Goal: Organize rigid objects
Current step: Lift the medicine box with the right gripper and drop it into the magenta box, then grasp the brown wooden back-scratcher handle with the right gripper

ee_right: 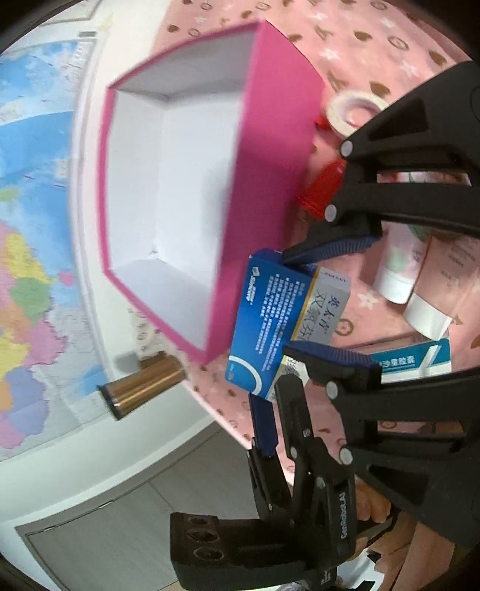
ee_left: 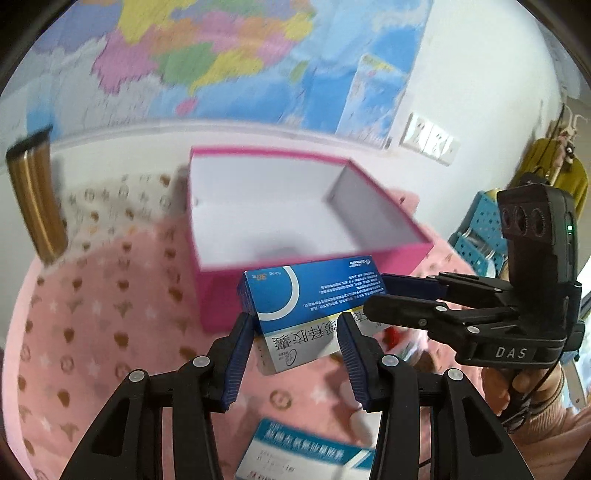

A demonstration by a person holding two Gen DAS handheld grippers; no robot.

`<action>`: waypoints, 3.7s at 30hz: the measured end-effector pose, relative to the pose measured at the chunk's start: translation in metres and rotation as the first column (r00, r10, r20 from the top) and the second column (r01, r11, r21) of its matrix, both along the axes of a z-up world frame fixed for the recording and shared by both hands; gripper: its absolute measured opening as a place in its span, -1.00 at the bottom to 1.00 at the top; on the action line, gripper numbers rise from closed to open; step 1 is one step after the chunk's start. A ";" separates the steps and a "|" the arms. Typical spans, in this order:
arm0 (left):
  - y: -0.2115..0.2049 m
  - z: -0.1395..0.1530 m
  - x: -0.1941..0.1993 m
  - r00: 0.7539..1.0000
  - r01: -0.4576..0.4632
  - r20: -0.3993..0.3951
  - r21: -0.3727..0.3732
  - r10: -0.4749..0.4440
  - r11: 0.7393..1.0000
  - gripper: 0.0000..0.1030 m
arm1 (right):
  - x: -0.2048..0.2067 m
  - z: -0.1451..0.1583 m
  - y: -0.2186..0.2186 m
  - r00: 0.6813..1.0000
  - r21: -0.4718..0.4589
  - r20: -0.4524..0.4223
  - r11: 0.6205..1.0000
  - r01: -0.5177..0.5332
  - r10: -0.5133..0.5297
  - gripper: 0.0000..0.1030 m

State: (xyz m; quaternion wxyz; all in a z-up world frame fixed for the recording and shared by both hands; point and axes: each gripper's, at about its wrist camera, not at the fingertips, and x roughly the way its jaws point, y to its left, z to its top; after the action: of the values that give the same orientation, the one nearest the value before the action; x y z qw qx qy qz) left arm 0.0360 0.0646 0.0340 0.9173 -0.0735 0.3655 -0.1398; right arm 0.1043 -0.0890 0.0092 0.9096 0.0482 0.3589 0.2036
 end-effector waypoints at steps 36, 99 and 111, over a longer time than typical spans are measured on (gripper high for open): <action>0.010 -0.009 0.111 0.976 -0.191 -0.079 0.134 0.202 0.972 -0.06 | 0.136 -0.024 -0.023 0.983 0.046 -0.180 0.998 0.035 -0.026 -0.11; -0.169 -0.080 -0.016 0.892 0.432 -0.136 -0.027 -0.432 0.901 0.10 | -0.090 -0.070 -0.107 0.986 0.128 -0.077 0.979 0.158 -0.150 -0.84; -0.173 -0.081 -0.011 0.894 0.430 -0.141 0.002 -0.425 0.903 0.08 | -0.068 -0.075 -0.098 0.985 0.026 -0.122 0.992 0.122 -0.118 -0.47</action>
State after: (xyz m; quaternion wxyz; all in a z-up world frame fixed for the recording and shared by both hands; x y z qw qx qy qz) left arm 0.0248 -0.1080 -0.0471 0.8380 0.0140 0.4370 -0.3265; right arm 0.0358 -0.1867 -0.0658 0.8960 0.0974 0.4061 0.1510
